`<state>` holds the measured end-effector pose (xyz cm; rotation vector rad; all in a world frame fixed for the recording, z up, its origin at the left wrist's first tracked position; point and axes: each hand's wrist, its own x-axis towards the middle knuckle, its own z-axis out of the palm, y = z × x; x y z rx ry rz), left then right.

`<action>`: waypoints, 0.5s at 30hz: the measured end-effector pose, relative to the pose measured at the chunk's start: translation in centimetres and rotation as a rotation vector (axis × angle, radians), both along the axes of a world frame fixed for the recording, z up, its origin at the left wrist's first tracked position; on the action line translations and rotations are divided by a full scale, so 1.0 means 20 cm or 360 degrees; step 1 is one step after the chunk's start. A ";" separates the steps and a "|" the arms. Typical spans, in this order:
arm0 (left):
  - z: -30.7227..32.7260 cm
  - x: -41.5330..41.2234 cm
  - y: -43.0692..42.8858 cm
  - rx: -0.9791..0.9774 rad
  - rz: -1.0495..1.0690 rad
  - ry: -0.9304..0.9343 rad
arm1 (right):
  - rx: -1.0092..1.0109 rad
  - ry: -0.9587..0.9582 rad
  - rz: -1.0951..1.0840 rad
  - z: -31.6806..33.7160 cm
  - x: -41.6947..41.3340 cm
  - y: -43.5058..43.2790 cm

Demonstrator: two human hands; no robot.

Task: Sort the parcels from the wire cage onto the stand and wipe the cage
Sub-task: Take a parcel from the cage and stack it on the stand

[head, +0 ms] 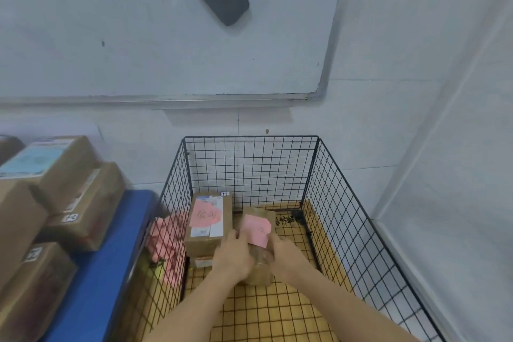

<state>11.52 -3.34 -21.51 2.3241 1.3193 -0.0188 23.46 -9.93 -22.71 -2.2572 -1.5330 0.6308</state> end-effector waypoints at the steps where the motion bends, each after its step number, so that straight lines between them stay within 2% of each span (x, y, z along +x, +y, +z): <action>1: -0.01 0.01 0.01 -0.0006 0.0028 -0.0026 | 0.0004 0.0006 -0.0004 0.00 0.01 0.01; 5: -0.06 0.05 0.04 -0.0134 0.0082 -0.0074 | -0.0006 0.0020 0.0021 -0.03 0.03 0.03; 10: -0.07 0.09 0.06 -0.0351 0.0035 0.0007 | 0.0008 0.0048 0.0026 -0.03 0.05 0.04; 15: -0.07 0.09 0.06 -0.0561 0.0108 -0.0122 | 0.0030 0.0040 0.0054 -0.03 0.05 0.04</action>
